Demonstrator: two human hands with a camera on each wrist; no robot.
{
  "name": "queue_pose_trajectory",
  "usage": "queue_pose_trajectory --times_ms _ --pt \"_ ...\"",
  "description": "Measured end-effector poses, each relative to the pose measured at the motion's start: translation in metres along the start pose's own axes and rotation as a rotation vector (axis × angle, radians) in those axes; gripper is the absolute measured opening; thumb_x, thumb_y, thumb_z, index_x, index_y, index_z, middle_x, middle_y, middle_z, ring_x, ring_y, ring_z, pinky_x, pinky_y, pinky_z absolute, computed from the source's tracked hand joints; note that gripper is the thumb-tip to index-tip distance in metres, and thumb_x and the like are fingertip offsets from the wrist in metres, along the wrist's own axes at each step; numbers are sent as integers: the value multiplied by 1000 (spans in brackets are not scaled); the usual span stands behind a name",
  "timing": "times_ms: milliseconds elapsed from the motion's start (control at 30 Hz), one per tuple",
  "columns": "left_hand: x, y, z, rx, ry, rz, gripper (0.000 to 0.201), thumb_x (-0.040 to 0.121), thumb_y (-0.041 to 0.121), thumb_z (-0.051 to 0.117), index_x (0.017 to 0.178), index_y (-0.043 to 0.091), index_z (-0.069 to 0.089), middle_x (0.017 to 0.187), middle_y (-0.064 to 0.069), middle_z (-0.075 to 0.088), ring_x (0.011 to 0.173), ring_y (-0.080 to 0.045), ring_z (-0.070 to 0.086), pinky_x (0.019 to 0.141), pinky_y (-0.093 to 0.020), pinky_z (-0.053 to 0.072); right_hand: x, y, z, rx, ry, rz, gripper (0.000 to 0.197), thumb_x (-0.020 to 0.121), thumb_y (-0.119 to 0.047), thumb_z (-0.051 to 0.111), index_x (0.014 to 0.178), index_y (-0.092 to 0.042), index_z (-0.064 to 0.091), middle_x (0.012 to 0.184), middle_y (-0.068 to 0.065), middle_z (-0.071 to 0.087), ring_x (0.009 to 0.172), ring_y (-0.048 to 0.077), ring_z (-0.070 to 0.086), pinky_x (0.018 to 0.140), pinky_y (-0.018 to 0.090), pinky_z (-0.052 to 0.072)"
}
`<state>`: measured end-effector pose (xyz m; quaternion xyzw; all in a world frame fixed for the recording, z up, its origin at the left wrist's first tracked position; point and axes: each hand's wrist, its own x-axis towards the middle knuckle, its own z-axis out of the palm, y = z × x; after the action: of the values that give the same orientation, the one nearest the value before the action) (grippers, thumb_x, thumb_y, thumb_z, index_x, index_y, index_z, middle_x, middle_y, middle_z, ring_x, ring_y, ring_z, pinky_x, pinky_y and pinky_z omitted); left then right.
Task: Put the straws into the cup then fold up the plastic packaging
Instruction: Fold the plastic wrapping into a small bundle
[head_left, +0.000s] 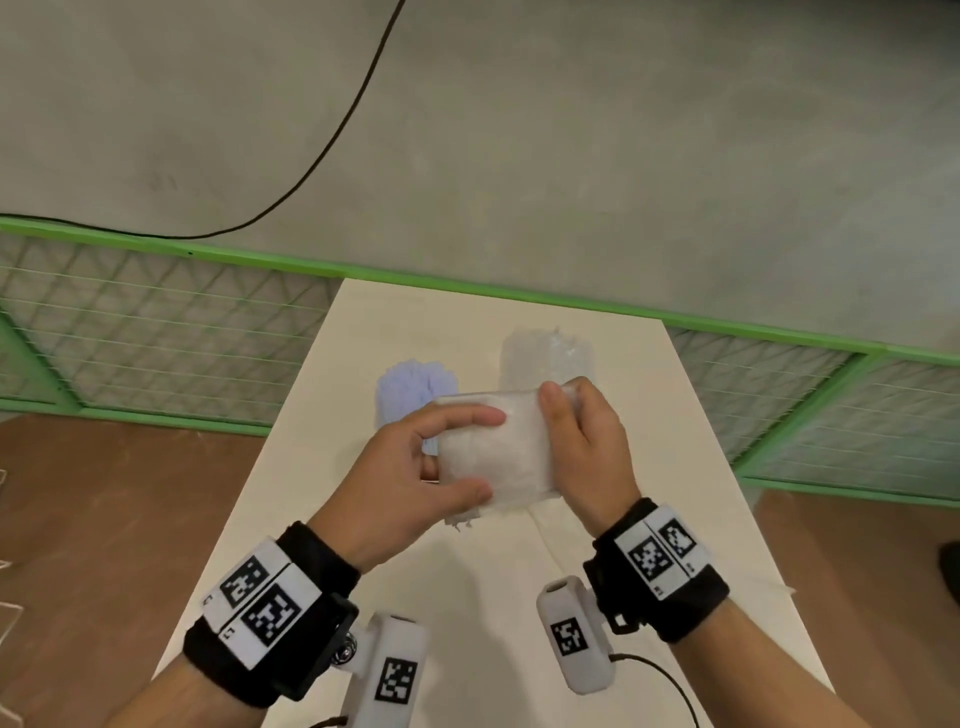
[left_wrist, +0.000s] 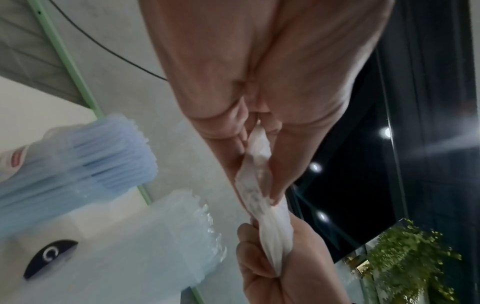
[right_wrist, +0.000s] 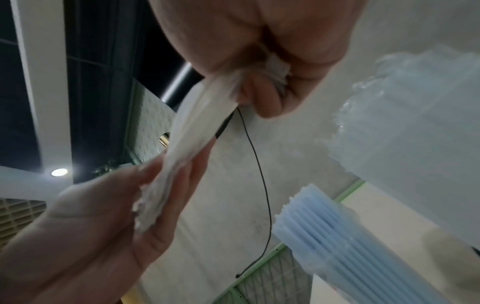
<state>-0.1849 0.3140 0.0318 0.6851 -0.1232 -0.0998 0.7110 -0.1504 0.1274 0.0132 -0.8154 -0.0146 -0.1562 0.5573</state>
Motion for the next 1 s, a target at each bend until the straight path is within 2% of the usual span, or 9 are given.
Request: queue_pose_trajectory --times_ms 133,267,400,500,600,667,733,933,1000 --pt "5 -13 14 -17 -23 -29 52 76 -13 72 107 30 71 119 6 66 71 -17 71 64 -26 58 -11 19 -1 -22 87 -45 32 98 -37 42 76 -13 42 62 -11 44 55 2 41 53 24 37" --pt "14 -33 27 78 -110 -53 51 77 -9 70 102 35 74 116 5 67 81 -12 68 65 -27 54 -15 43 -7 5 99 -33 29 98 -37 38 76 -17 40 61 -13 41 56 2 39 55 30 36" --pt "17 -57 35 -80 -156 -172 59 77 -13 71 109 36 73 118 11 70 96 -10 69 79 -26 56 -22 70 -16 81 -19 54 30 98 -39 41 77 -18 42 62 -18 46 59 3 42 57 25 38" --pt "15 -84 32 22 -166 -183 59 73 0 76 118 39 68 130 19 61 109 -13 66 93 -35 55 -30 106 -29 103 -151 204 26 102 -40 43 86 -22 52 74 -15 53 69 8 50 64 25 43" --pt "13 -111 15 361 -86 -171 61 72 10 75 121 46 63 131 26 56 104 -17 62 98 -30 51 -42 157 -45 -333 -266 227 18 100 -41 47 109 -26 51 100 -7 57 86 15 58 73 28 49" --pt "11 -125 6 648 -12 -132 64 76 -2 71 126 37 60 132 25 49 118 -14 57 98 -9 38 -51 189 -49 -743 -379 230 39 95 -49 50 123 -23 46 118 -3 50 106 20 53 84 36 49" --pt "9 -138 1 845 12 -115 66 79 -6 65 133 30 55 134 26 41 130 -9 47 100 -11 31 -59 211 -48 -995 -478 291 54 91 -56 50 132 -24 40 129 -3 44 117 22 46 91 40 45" --pt "6 -156 -2 883 49 -151 58 84 8 68 135 31 52 136 30 36 129 0 41 104 -18 29 -69 234 -58 -1094 -490 337 26 102 -36 34 118 -23 51 117 -3 56 106 21 54 86 37 42" --pt "7 -156 -2 844 45 -144 53 84 13 71 131 33 55 135 27 41 131 -3 42 105 -17 27 -60 229 -72 -941 -580 300 26 102 -35 36 110 -20 56 107 -1 61 99 22 58 84 36 43"
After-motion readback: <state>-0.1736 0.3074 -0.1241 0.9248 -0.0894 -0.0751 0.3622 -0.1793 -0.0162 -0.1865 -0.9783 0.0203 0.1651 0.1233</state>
